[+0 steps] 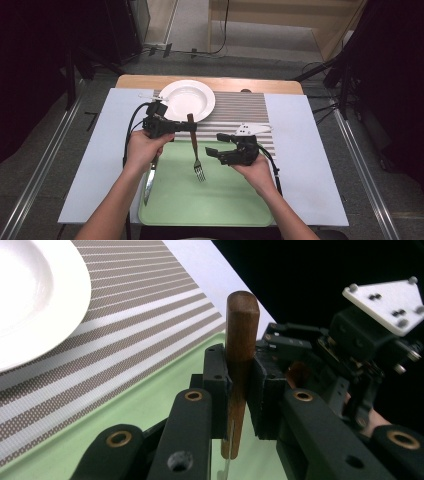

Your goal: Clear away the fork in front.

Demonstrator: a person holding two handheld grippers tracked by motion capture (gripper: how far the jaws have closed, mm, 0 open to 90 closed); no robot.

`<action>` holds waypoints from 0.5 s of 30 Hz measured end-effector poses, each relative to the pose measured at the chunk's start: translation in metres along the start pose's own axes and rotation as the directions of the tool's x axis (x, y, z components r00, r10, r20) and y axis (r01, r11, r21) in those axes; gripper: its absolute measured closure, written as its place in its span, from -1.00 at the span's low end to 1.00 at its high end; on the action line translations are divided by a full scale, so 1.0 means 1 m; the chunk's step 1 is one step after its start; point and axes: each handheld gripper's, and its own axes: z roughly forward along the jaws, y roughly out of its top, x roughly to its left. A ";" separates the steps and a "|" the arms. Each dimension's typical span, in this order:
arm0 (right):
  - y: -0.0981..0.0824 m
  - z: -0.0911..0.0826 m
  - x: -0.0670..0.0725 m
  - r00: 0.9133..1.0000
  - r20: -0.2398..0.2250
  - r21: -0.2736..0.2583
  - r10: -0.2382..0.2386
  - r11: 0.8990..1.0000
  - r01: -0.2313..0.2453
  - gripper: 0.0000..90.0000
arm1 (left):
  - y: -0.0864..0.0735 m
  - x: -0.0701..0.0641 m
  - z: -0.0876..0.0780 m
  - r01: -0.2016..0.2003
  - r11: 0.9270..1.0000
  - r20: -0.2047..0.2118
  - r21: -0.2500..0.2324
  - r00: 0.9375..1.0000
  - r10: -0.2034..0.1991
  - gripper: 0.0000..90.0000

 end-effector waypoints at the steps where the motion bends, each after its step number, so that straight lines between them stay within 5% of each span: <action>1: 0.000 -0.001 -0.001 1.000 0.004 0.006 0.001 1.000 -0.001 -0.44 | 0.000 -0.001 -0.002 -0.004 1.000 0.000 0.004 1.000 0.004 0.77; 15: -0.008 -0.017 -0.005 0.999 0.032 0.046 -0.007 0.999 0.006 -0.44 | -0.021 0.002 -0.037 -0.009 0.999 0.012 0.048 1.000 0.009 0.78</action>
